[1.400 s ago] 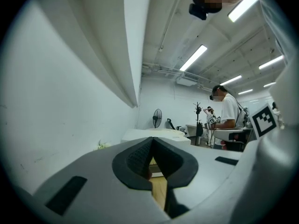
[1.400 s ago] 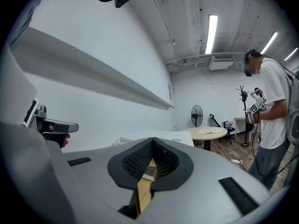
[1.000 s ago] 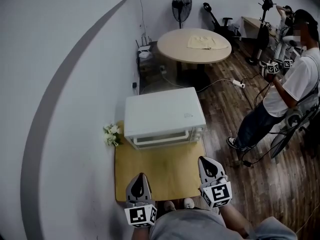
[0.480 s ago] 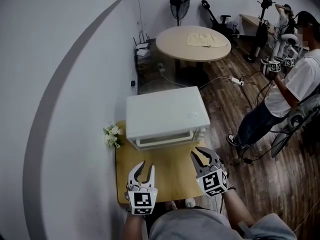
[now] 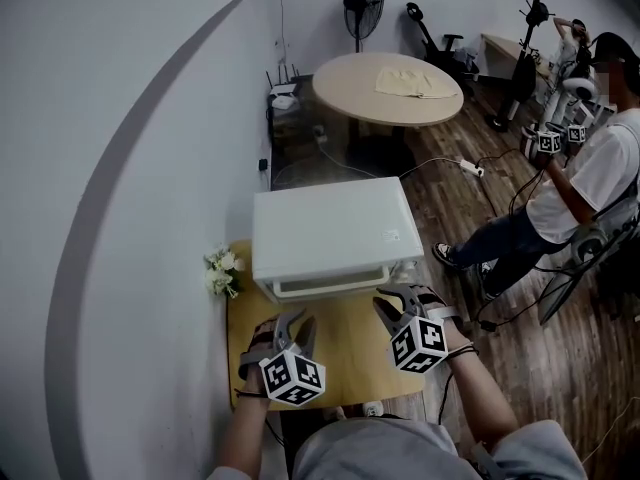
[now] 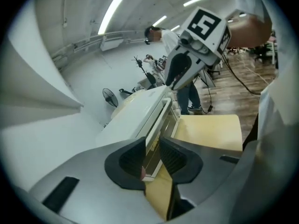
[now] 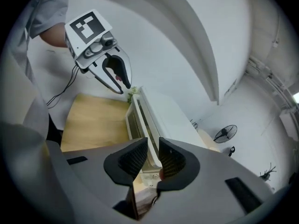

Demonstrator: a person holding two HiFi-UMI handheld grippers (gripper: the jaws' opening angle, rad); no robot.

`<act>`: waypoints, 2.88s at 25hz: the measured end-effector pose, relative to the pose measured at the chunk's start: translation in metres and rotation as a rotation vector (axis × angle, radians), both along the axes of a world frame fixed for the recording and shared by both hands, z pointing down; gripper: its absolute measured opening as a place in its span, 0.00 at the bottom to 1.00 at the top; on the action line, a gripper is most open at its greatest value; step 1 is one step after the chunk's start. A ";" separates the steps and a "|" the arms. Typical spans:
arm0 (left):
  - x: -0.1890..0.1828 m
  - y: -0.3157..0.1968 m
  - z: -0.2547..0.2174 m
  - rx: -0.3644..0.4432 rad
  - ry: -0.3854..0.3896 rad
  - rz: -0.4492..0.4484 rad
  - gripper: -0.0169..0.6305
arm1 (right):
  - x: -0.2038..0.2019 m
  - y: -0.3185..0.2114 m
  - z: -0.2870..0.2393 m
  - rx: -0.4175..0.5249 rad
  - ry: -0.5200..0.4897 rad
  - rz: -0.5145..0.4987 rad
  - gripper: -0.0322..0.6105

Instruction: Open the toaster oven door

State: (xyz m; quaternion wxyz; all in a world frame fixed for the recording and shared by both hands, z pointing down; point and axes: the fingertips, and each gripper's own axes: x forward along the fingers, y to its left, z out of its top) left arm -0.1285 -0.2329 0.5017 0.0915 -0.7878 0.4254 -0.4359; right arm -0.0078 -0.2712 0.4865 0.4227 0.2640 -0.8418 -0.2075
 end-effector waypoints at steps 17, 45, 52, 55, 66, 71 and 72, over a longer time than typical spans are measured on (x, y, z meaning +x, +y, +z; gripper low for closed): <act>-0.009 -0.048 0.042 -0.163 -0.236 0.154 0.19 | -0.006 -0.035 0.048 -0.134 0.278 -0.099 0.15; -0.008 -0.050 0.066 -0.298 -0.211 0.182 0.16 | -0.002 -0.028 0.075 -0.309 0.338 -0.129 0.12; -0.007 -0.033 0.072 -0.270 -0.137 0.129 0.16 | -0.001 -0.010 0.082 -0.310 0.305 -0.149 0.12; -0.005 -0.024 0.074 -0.263 -0.137 0.115 0.17 | 0.001 -0.002 0.085 -0.312 0.303 -0.159 0.12; -0.001 0.005 0.087 -0.239 0.047 0.034 0.19 | 0.006 0.029 0.101 -0.322 0.230 -0.174 0.12; 0.001 0.018 0.096 -0.245 0.059 -0.009 0.19 | 0.008 0.042 0.109 -0.341 0.200 -0.190 0.12; 0.001 0.019 0.098 -0.246 0.057 -0.015 0.19 | 0.008 0.044 0.111 -0.349 0.189 -0.193 0.12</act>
